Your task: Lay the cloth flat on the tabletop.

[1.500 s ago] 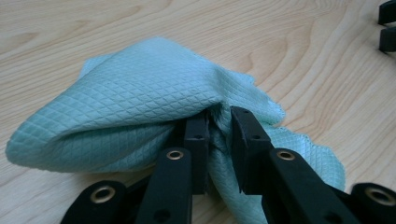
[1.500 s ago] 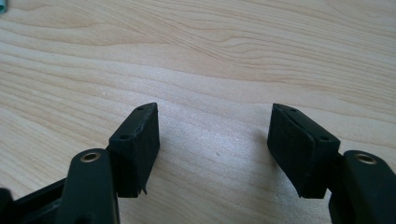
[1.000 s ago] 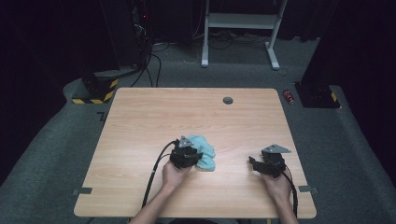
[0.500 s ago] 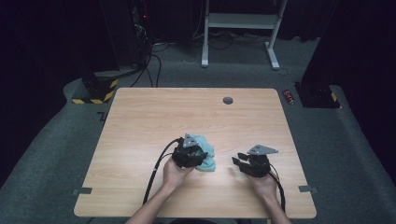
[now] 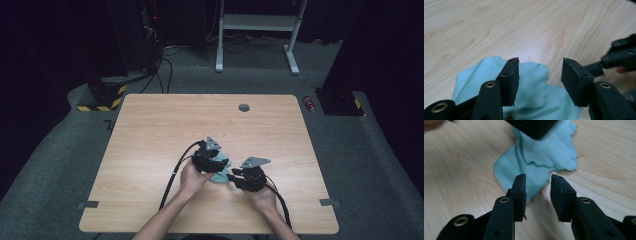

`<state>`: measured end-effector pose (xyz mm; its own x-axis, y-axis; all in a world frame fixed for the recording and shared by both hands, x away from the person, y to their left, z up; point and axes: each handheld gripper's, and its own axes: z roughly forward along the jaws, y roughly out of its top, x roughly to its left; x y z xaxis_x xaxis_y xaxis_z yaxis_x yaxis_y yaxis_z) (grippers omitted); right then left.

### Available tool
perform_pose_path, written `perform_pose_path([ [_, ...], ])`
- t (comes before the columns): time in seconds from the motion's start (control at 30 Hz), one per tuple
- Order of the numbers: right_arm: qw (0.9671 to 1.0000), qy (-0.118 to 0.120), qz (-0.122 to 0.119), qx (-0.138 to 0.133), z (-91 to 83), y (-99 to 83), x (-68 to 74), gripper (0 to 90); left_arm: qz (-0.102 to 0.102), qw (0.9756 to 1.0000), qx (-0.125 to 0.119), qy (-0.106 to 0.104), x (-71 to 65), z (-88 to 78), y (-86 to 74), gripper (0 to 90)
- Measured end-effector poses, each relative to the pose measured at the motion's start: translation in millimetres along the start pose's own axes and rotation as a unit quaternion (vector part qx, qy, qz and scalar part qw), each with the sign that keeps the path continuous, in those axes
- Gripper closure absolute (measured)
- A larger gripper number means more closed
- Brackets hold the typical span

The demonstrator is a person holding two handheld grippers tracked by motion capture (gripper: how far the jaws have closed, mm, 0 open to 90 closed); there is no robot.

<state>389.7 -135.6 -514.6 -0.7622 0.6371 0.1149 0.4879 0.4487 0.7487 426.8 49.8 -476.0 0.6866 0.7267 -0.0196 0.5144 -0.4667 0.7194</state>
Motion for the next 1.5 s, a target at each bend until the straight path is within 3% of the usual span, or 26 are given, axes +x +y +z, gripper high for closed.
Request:
perform_pose_path([
  [0.03,1.0,0.007,0.001,0.001,3.5,1.3,2.4,68.8,0.012,0.9998,0.016,0.008,-0.6,7.3,2.3,45.9],
  [0.17,0.9999,0.004,-0.011,0.012,8.5,2.0,5.9,72.2,0.021,0.9988,0.039,0.022,-2.6,24.3,4.1,46.2],
  [0.33,0.9994,-0.002,-0.026,0.021,12.3,0.3,8.0,78.7,0.014,0.9978,0.058,0.029,1.6,35.8,0.4,50.8],
  [0.5,0.9985,-0.018,-0.052,0.011,13.4,-2.2,12.8,85.4,0.015,0.9978,0.057,0.031,5.7,34.6,0.0,74.0],
  [0.53,0.9985,-0.018,-0.052,0.011,13.4,-2.2,12.8,85.4,0.016,0.9978,0.058,0.029,6.6,34.4,0.0,74.0],
  [0.57,0.9979,-0.022,-0.06,0.012,13.4,-2.5,15.0,87.0,0.02,0.9975,0.062,0.026,7.9,33.7,0.2,82.0],
  [0.73,0.9972,-0.027,-0.069,0.011,13.5,-2.9,17.4,87.8,0.026,0.9971,0.07,0.015,8.5,29.1,3.5,89.2],
  [0.97,0.9971,-0.028,-0.069,0.012,13.3,-3.0,17.8,87.8,0.021,0.9995,0.022,0.001,14.1,-10.3,3.9,89.3],
  [1.1,0.9971,-0.029,-0.07,0.012,13.2,-3.0,18.1,88.1,-0.012,0.9995,-0.008,-0.027,25.9,-38.4,-3.0,89.4],
  [1.27,0.997,-0.029,-0.071,0.012,13.0,-3.2,17.9,88.3,-0.014,0.9994,-0.02,-0.026,32.0,-62.2,-14.9,89.3],
  [1.4,0.9966,-0.034,-0.074,0.01,12.2,-4.1,18.9,88.9,-0.006,0.9998,-0.015,-0.011,33.8,-75.3,-30.0,89.4],
  [1.5,0.9971,-0.032,-0.069,0.002,9.4,-5.0,18.5,89.1,-0.011,0.9998,-0.012,-0.013,35.2,-82.3,-43.6,89.3],
])
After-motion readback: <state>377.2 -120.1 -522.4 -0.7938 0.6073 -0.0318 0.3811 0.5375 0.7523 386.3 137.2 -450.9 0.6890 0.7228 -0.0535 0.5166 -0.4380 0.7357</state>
